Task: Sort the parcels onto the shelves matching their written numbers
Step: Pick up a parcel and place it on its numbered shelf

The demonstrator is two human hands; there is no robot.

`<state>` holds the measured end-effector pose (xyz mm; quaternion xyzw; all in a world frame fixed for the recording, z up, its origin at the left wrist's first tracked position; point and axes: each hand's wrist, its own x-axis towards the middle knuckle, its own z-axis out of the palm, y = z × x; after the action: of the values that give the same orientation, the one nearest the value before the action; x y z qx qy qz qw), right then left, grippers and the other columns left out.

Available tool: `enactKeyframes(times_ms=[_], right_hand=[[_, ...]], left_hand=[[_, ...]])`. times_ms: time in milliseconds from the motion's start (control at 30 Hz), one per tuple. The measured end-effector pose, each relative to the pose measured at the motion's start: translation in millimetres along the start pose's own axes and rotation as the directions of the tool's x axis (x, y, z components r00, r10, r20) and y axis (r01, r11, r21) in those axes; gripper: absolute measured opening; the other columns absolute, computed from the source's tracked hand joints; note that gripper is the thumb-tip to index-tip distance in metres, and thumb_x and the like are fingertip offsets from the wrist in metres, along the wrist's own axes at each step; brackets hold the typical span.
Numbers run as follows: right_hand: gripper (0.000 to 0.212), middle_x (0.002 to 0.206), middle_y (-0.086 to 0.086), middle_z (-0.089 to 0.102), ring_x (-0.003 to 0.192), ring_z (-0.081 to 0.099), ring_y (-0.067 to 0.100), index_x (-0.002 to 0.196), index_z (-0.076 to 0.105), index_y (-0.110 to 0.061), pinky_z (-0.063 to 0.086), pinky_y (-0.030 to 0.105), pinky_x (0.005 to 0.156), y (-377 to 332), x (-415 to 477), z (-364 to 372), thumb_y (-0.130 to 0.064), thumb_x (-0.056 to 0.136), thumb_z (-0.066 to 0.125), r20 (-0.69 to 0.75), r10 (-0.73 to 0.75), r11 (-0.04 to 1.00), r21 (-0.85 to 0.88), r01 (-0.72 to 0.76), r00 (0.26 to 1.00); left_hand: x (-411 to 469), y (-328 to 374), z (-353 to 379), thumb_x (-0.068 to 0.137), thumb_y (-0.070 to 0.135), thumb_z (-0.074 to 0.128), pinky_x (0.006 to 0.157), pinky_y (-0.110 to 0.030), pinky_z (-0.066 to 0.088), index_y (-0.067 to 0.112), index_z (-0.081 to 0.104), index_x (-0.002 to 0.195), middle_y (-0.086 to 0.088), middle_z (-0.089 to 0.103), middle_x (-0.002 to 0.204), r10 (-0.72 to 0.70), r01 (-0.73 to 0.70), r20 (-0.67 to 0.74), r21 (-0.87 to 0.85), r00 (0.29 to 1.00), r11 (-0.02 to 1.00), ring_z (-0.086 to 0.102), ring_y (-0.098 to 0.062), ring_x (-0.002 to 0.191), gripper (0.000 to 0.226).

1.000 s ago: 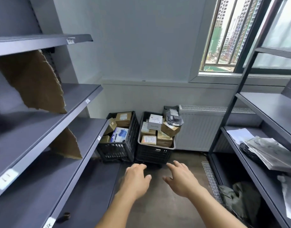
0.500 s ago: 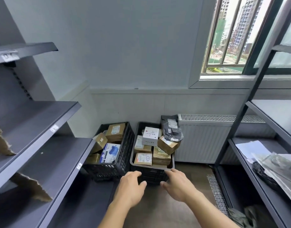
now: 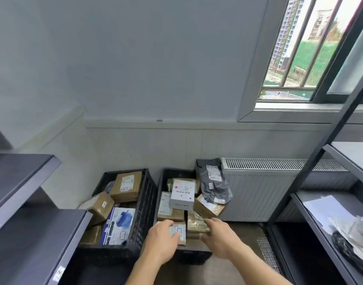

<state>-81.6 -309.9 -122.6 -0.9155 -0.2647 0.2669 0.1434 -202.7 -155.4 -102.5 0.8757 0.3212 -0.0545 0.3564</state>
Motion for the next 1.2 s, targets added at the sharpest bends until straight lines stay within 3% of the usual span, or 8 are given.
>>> enactKeyframes(times_ms=[167,400,533,633,733,900,967,1200], right_hand=[[0.057,0.146,0.002,0.049,0.134,0.046,0.023,0.149,0.042,-0.019,0.041,0.035,0.107,-17.0,77.0,-14.5,-0.041,0.097,0.054,-0.004,0.048,0.998,0.037,-0.048,0.999],[0.064,0.153,0.005,0.044,0.140,0.041,0.023,0.154,0.033,-0.014,0.036,0.033,0.113,-13.8,152.8,-3.5,-0.040,0.100,0.054,0.068,0.124,0.986,0.100,-0.130,0.990],[0.055,0.145,0.004,0.054,0.132,0.050,0.023,0.149,0.043,-0.017,0.041,0.032,0.105,-7.7,194.4,3.1,-0.036,0.099,0.055,0.095,0.162,0.975,0.141,-0.174,0.982],[0.043,0.128,0.000,0.065,0.116,0.060,0.021,0.139,0.051,-0.021,0.047,0.031,0.090,-0.3,228.3,7.3,-0.031,0.097,0.055,0.117,0.170,0.960,0.203,-0.191,0.978],[0.034,0.119,0.003,0.066,0.103,0.061,0.022,0.131,0.053,-0.014,0.041,0.028,0.077,8.6,262.4,10.2,-0.024,0.099,0.054,0.134,0.183,0.949,0.233,-0.211,0.974],[0.019,0.117,0.004,0.065,0.101,0.062,0.022,0.115,0.051,-0.018,0.049,0.034,0.081,25.7,309.2,26.4,-0.023,0.097,0.055,0.146,0.220,0.926,0.280,-0.254,0.965],[0.026,0.118,0.003,0.065,0.102,0.062,0.023,0.121,0.049,-0.018,0.050,0.035,0.082,31.2,323.5,32.8,-0.024,0.097,0.056,0.161,0.226,0.912,0.310,-0.267,0.961],[0.032,0.108,-0.003,0.068,0.095,0.066,0.021,0.128,0.052,-0.022,0.054,0.035,0.077,40.2,351.5,46.0,-0.023,0.096,0.054,0.247,0.254,0.867,0.371,-0.333,0.935]], left_hand=[[84.4,-6.5,-24.1,0.097,0.033,0.058,0.103,-0.025,0.041,0.024,0.050,0.143,0.006,0.053,0.140,0.001,-0.001,0.015,-0.032,1.000,0.999,0.052,-0.012,0.125,0.047],[161.6,-23.2,-19.1,0.098,0.034,0.057,0.095,-0.027,0.049,0.026,0.046,0.145,0.004,0.051,0.141,-0.057,0.061,0.100,-0.042,0.993,0.997,0.056,-0.014,0.122,0.049],[205.8,-29.9,-4.3,0.097,0.033,0.057,0.098,-0.031,0.051,0.026,0.046,0.145,0.003,0.053,0.142,-0.121,0.130,0.152,-0.053,0.981,0.990,0.057,-0.014,0.120,0.050],[239.1,-33.1,11.0,0.098,0.032,0.056,0.099,-0.025,0.045,0.022,0.045,0.146,0.002,0.051,0.145,-0.174,0.185,0.171,-0.052,0.970,0.981,0.054,-0.015,0.125,0.050],[275.7,-34.0,29.5,0.099,0.032,0.054,0.097,-0.025,0.042,0.019,0.044,0.146,0.000,0.050,0.145,-0.213,0.223,0.180,-0.041,0.960,0.974,0.052,-0.016,0.126,0.050],[329.3,-37.2,64.9,0.100,0.031,0.054,0.085,-0.023,0.044,0.022,0.051,0.138,0.002,0.057,0.134,-0.254,0.271,0.191,-0.069,0.948,0.960,0.052,-0.009,0.105,0.039],[343.7,-39.0,76.2,0.100,0.031,0.053,0.081,-0.023,0.042,0.023,0.051,0.136,0.003,0.059,0.131,-0.273,0.292,0.193,-0.075,0.942,0.954,0.050,-0.008,0.099,0.037],[364.2,-46.9,101.3,0.100,0.027,0.051,0.084,-0.026,0.046,0.022,0.044,0.143,0.001,0.060,0.134,-0.371,0.396,0.219,-0.080,0.902,0.915,0.059,-0.020,0.115,0.043]])
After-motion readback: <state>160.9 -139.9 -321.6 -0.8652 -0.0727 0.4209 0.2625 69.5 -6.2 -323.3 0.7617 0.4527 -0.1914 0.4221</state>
